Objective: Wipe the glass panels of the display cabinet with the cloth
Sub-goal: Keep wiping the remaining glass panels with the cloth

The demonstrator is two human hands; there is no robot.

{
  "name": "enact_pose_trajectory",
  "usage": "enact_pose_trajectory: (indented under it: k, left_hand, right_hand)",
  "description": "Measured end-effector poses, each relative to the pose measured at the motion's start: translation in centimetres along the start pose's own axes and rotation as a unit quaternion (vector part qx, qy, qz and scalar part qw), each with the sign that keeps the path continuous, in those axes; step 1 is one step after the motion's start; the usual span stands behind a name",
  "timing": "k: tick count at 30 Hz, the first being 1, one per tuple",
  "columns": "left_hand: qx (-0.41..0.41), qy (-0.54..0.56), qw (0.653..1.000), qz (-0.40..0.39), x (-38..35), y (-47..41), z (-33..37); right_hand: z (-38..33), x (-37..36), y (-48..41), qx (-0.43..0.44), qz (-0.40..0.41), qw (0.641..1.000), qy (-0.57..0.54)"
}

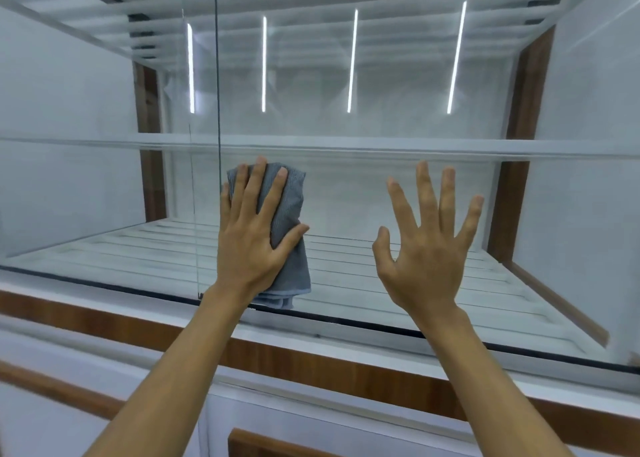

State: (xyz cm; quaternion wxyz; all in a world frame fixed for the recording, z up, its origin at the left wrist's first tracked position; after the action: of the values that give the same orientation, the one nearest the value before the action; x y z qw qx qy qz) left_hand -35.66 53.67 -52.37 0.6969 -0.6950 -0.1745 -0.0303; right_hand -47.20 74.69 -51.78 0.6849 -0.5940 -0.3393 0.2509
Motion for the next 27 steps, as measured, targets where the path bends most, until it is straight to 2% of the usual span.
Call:
enact_pose_trajectory:
  k: [7,12,15,21,27]
  left_hand:
    - [0.022,0.007,1.0,0.009,-0.8,-0.4,1.9]
    - [-0.062,-0.032,0.997,-0.031,-1.2,0.1,4.3]
    - [-0.079,-0.037,0.995,-0.042,-1.9,1.8,5.3]
    - [-0.032,-0.047,0.998,-0.032,-1.6,3.9,2.1]
    - [0.017,-0.01,1.0,-0.009,-0.7,3.0,-0.5]
  right_hand:
    - [0.2,0.1,0.1,0.0,0.001,1.0,-0.014]
    - [0.4,0.5,0.2,0.003,-0.011,0.999,-0.033]
    - [0.6,0.6,0.3,0.002,-0.015,1.0,-0.026]
    - [0.9,0.5,0.6,0.001,-0.018,1.0,-0.022]
    - [1.2,0.5,1.0,0.004,-0.019,1.0,-0.021]
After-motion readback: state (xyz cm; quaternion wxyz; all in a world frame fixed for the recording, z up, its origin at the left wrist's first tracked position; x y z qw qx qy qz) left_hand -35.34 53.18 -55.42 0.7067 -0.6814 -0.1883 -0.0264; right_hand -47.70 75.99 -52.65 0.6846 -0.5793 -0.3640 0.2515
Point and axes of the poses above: each hand's wrist, its own y-axis away from the middle knuckle, its own x-axis out of the back of the hand, z = x × y, the point moved 2 cm from there along -y, towards the middle knuckle, and after that the axes turned 4 degrees about -z, right-handed, at the moved point
